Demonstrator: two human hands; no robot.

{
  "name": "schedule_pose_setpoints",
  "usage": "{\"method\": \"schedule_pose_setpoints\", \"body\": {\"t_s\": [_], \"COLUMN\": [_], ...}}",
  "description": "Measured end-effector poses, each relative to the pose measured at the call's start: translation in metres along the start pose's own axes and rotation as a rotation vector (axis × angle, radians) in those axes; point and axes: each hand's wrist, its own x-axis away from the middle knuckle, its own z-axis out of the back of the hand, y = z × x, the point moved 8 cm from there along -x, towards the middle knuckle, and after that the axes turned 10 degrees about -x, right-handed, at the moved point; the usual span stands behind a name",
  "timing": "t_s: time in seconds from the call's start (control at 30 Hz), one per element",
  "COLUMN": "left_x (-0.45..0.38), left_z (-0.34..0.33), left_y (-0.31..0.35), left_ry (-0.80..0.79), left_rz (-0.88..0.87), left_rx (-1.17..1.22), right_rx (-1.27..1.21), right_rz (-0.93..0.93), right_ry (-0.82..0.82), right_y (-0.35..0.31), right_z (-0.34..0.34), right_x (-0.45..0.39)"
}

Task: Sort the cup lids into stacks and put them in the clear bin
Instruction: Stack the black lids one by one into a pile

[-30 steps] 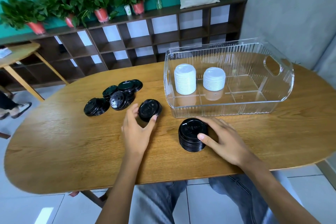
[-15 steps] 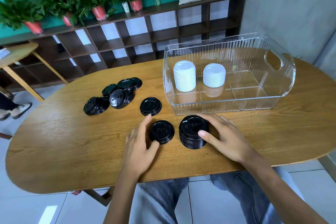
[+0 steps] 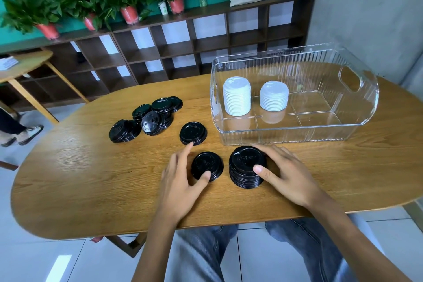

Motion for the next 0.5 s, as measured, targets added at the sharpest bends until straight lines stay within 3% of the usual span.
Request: {"method": "schedule_pose_setpoints", "body": {"t_s": [0.5], "left_x": [-0.0019], "left_z": [-0.0018], "left_y": [0.0043], "left_ry": [0.000], "left_rz": [-0.034], "left_rx": [-0.067], "right_rx": [-0.003], "right_rz": [0.000], "right_ry": [0.008], "right_y": [-0.0021], "right_z": [0.0010], "right_x": [0.0011]}}
